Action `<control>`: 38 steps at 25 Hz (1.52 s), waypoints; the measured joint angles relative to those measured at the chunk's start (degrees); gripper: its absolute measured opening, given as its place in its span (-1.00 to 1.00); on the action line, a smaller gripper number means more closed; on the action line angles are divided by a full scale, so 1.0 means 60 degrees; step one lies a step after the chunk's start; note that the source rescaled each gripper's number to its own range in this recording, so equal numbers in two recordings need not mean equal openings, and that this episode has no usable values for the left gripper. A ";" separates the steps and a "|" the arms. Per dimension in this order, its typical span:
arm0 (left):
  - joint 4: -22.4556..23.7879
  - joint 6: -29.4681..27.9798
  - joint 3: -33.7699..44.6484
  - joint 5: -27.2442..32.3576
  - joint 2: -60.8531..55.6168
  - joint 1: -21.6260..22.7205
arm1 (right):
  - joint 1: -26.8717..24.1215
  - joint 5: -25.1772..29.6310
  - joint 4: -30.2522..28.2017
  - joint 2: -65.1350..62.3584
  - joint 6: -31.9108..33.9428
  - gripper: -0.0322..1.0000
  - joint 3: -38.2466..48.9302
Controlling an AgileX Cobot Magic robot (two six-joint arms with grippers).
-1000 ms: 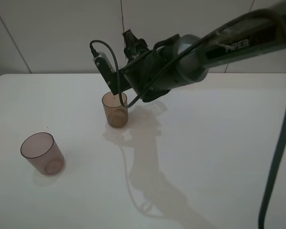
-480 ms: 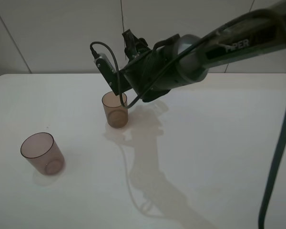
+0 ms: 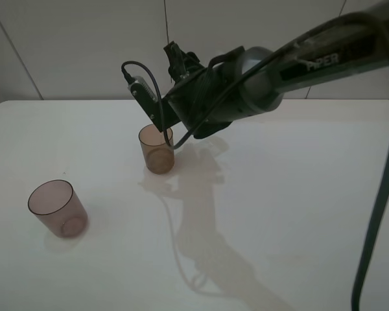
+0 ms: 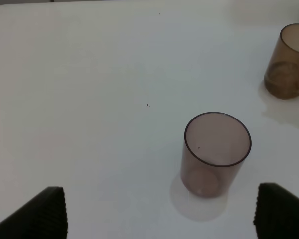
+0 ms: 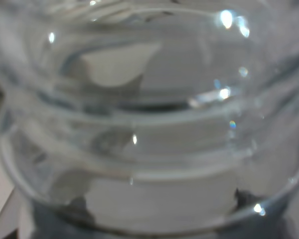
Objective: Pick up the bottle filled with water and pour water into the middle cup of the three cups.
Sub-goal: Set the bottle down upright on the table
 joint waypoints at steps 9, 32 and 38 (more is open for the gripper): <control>0.0000 0.0000 0.0000 0.0000 0.0000 0.0000 | 0.0000 0.0000 0.0000 0.0000 -0.0018 -0.92 0.0000; 0.0000 0.0000 0.0000 0.0000 0.0000 0.0000 | -0.0489 -0.2549 0.7740 -0.1591 -0.0020 -0.92 0.0479; 0.0000 0.0000 0.0000 0.0000 0.0000 0.0000 | -0.1256 -0.5495 1.0084 -0.2494 -0.0020 -0.92 0.2565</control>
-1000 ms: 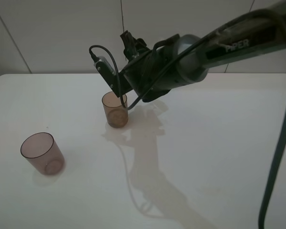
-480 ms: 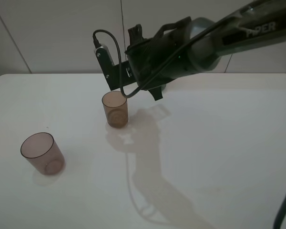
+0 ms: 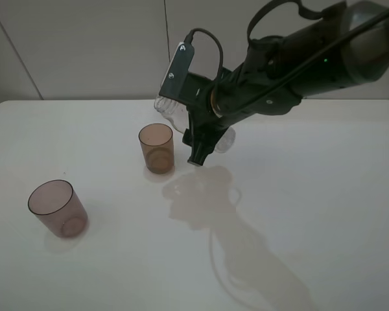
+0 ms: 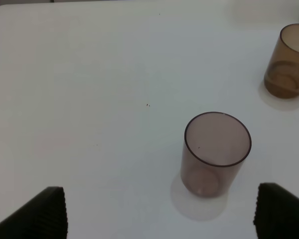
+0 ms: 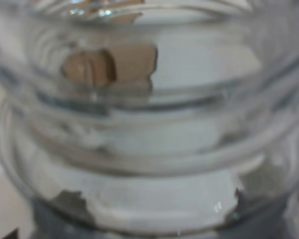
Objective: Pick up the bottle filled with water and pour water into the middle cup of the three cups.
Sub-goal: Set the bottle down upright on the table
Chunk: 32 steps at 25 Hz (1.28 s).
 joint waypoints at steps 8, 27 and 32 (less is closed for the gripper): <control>0.0000 0.0000 0.0000 0.0000 0.0000 0.0000 | -0.0764 -0.4464 0.1378 -0.0188 0.0000 -0.92 0.2663; 0.0000 0.0000 0.0000 0.0000 0.0000 0.0000 | -0.0876 -0.8317 0.5670 0.1606 0.0000 -0.92 0.3539; 0.0000 0.0000 0.0000 0.0000 0.0000 0.0000 | -0.0876 -0.8448 0.5677 0.1693 0.0000 -0.92 0.3539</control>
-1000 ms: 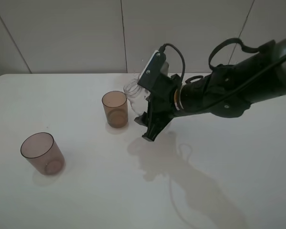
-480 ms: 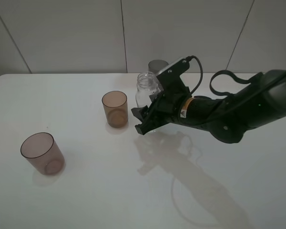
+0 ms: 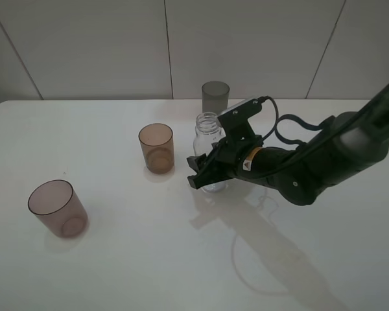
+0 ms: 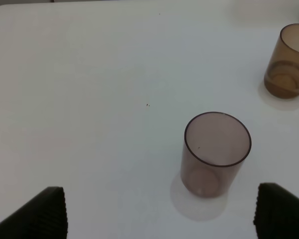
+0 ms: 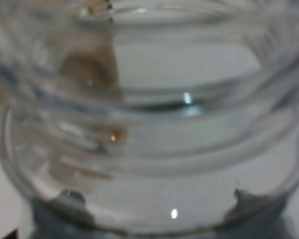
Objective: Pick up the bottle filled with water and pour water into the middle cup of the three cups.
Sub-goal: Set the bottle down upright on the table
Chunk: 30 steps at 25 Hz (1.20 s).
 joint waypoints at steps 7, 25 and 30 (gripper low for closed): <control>0.0000 0.0000 0.0000 0.0000 0.0000 0.0000 | 0.0000 -0.0027 0.0188 0.0000 0.0020 -0.49 0.0000; 0.0000 0.0000 0.0000 0.0000 0.0000 0.0000 | 0.0000 0.0286 0.0809 -0.2031 -0.0057 0.31 0.0029; 0.0000 0.0000 0.0000 0.0000 0.0000 0.0000 | 0.0000 0.1027 0.1717 -0.3275 -0.1012 0.31 0.0030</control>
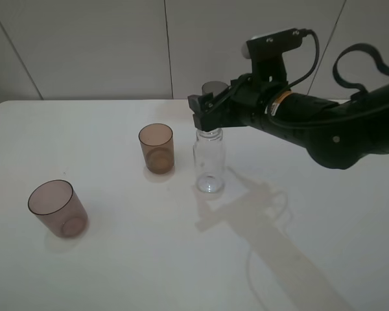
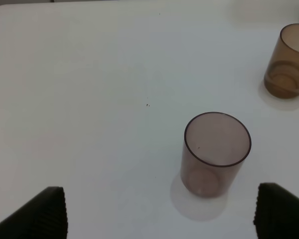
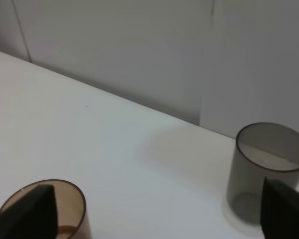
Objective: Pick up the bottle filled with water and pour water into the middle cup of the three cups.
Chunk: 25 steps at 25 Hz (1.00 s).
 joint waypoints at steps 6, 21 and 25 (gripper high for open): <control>0.0000 0.0000 0.0000 0.0000 0.0000 0.0000 | -0.0095 0.2950 0.2221 -0.1828 -0.1243 0.31 0.0008; 0.0000 0.0000 0.0000 0.0000 0.0000 0.0000 | -0.4258 1.0607 -0.0058 -0.5806 0.1634 0.31 0.0008; 0.0000 0.0000 0.0000 0.0000 0.0000 0.0000 | -0.4450 1.1820 -0.0860 -0.7629 0.1835 0.31 0.0008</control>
